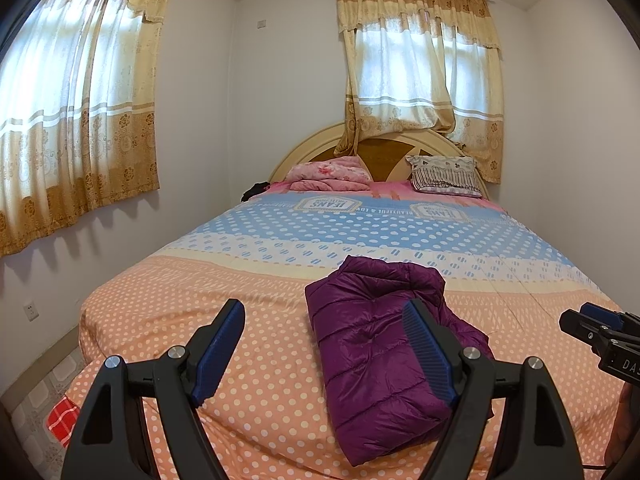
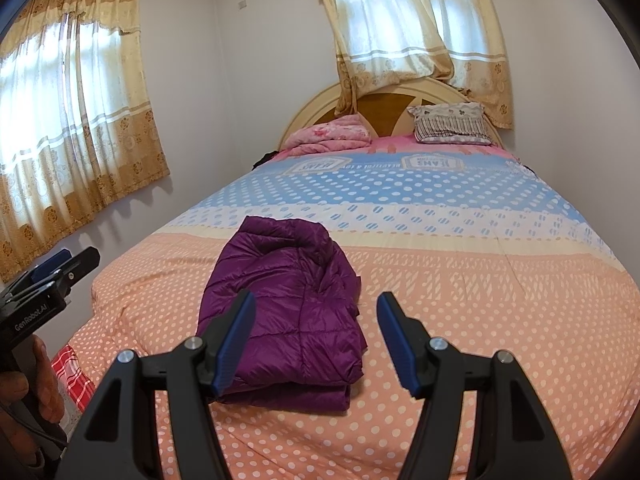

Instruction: Fold large clothes

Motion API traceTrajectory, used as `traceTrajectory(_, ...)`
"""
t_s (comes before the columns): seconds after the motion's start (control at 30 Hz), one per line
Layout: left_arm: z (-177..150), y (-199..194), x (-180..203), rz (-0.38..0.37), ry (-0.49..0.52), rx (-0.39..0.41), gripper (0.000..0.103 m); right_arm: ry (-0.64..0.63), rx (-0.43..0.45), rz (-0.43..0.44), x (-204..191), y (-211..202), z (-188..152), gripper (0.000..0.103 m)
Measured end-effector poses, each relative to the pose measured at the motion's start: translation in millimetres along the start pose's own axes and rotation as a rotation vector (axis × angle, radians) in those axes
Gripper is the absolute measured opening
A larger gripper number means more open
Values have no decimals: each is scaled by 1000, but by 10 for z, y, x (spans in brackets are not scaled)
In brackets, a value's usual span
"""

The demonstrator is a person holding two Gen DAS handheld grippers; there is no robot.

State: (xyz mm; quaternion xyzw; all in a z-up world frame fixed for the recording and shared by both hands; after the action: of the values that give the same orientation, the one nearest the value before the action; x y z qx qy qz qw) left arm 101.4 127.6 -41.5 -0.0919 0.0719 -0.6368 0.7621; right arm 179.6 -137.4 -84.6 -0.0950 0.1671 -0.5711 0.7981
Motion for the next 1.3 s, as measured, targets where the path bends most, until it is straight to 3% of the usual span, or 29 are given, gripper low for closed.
traceTrajectory(1.3, -86, 98, -45, 0, -2, -38, 82, -4, -18, 15, -24, 35, -66, 67)
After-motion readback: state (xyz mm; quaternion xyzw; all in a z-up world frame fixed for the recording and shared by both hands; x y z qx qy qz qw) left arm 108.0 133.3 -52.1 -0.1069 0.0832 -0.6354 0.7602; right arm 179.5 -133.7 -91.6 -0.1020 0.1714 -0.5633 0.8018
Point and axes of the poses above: each gripper's, at about its wrist camera, not at the fingertips, and y roughly the way its jaws point, x to its right, z to its top, the point moved 6 cm from there along y, roughly the way its jaws point, and after that the axes turned 7 degrees about x, right-handed, at the moved point
